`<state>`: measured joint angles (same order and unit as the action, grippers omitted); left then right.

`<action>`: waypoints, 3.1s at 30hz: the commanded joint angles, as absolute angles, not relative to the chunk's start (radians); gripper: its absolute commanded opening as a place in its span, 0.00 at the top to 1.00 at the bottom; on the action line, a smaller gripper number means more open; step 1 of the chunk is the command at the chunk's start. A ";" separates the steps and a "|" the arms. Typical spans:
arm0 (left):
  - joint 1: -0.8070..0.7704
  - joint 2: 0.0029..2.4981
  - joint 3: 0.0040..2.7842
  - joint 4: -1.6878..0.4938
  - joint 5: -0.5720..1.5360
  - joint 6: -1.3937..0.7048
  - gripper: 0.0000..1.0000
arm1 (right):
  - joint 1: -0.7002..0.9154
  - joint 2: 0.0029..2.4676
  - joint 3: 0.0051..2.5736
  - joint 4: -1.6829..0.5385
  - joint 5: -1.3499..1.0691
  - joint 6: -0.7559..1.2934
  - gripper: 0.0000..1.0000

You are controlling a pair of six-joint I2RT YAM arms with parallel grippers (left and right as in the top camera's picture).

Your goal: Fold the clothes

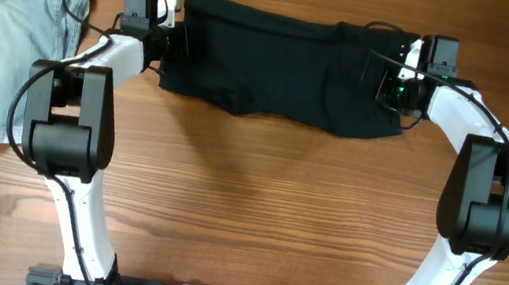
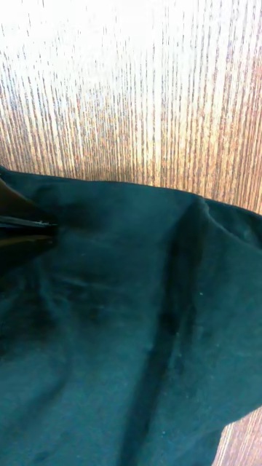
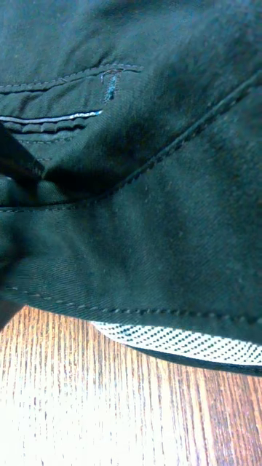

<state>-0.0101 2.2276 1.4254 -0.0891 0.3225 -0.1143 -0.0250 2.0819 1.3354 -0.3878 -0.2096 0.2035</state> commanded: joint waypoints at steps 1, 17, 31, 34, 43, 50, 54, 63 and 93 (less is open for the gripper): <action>-0.015 2.291 1.394 -0.119 0.297 -0.117 0.96 | -0.001 2.155 1.314 -0.402 -0.257 0.213 0.83; -0.018 2.291 1.394 -0.148 0.287 -0.117 0.96 | -0.082 1.856 1.315 -0.462 -0.451 0.201 0.96; -0.027 2.225 1.448 -0.260 0.234 -0.086 0.96 | 0.072 1.842 1.390 -0.480 -0.454 0.192 0.96; -0.029 2.223 1.474 -0.287 0.234 -0.107 0.96 | 0.072 1.842 1.390 -0.482 -0.454 0.185 0.96; -0.124 2.225 1.474 -0.361 0.234 -0.147 0.96 | -0.013 1.842 1.390 -0.517 -0.500 0.143 0.96; -0.290 2.225 1.474 -0.263 0.234 -0.302 0.96 | -0.152 1.832 1.390 -0.597 -0.538 0.059 0.96; -0.332 2.225 1.474 -0.262 0.234 -0.323 0.96 | -0.154 1.779 1.393 -0.612 -0.570 0.028 0.96; -0.336 2.226 1.474 -0.275 0.124 -0.357 0.96 | 0.085 1.692 1.518 -0.659 -0.578 0.056 0.96; -0.008 1.863 1.474 -0.559 0.070 -0.379 0.00 | 0.411 1.730 1.533 -0.464 -0.472 0.162 0.76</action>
<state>-0.0170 1.8729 1.4765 -0.5510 0.0719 -0.3660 0.3397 1.7275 1.5097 -0.5358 -0.4477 0.1219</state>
